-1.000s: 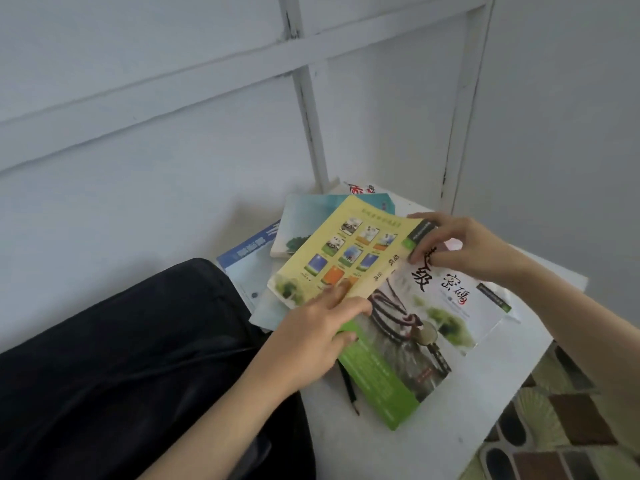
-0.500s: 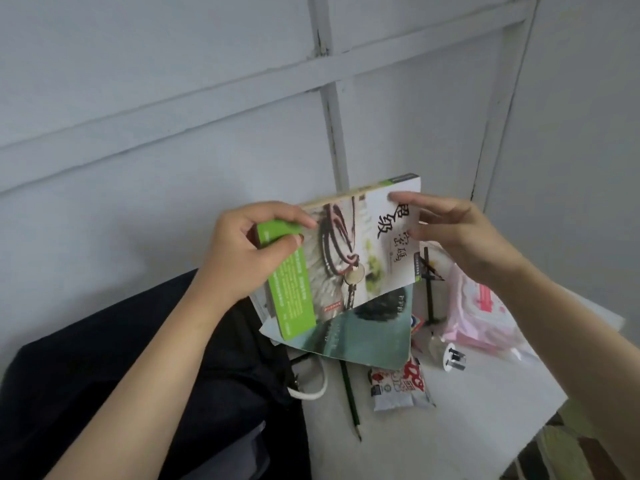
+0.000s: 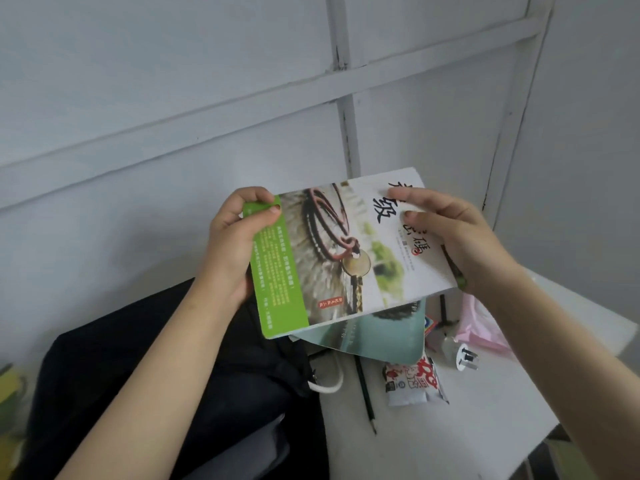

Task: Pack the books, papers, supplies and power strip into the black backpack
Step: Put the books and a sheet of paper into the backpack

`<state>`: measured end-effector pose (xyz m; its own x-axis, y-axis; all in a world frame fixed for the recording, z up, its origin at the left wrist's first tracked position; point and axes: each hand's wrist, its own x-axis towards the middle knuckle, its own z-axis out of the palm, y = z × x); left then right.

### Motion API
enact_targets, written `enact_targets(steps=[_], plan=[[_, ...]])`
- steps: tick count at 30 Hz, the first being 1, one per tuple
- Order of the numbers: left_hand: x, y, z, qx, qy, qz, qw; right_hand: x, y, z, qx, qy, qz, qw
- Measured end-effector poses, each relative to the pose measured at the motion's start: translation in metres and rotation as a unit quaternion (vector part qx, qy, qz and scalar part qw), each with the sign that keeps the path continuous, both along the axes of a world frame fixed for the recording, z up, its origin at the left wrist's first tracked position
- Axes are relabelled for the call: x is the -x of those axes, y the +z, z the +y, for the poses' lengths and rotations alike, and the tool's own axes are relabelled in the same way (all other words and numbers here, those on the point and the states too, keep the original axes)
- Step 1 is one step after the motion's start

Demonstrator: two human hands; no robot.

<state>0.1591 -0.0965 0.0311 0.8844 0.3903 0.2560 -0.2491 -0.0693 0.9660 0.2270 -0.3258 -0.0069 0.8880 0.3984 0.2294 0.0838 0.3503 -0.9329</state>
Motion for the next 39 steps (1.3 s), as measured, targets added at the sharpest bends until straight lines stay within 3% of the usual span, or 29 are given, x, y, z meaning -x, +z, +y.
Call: enact_targets(steps=[6, 11, 19, 28, 32, 34, 36, 39], plan=[[0.028, 0.007, 0.023, -0.080, -0.090, 0.003, 0.993, 0.045, -0.004, 0.008, -0.057, -0.014, 0.084, 0.995], [0.056, 0.011, 0.041, -0.187, -0.203, 0.063, 0.959, 0.091, -0.011, 0.019, -0.076, -0.054, 0.100, 0.991], [0.099, 0.000, 0.066, -0.263, -0.292, 0.044, 0.919, 0.174, -0.036, 0.027, -0.054, 0.025, 0.125, 0.990], [0.136, -0.021, 0.087, -0.333, -0.369, 0.069, 0.865, 0.261, -0.064, 0.061, -0.122, -0.092, 0.163, 0.975], [0.158, -0.038, 0.100, -0.314, -0.334, 0.064, 0.886, 0.289, -0.076, 0.066, -0.149, -0.153, 0.188, 0.959], [0.170, -0.048, 0.114, -0.400, -0.310, 0.051, 0.861, 0.299, -0.081, 0.063, -0.157, -0.180, 0.196, 0.951], [0.182, -0.056, 0.128, -0.489, -0.316, 0.076, 0.809, 0.308, -0.085, 0.060, -0.166, -0.203, 0.202, 0.944], [0.192, -0.076, 0.144, -0.671, -0.279, 0.097, 0.680, 0.320, -0.093, 0.058, -0.166, -0.232, 0.209, 0.935]])
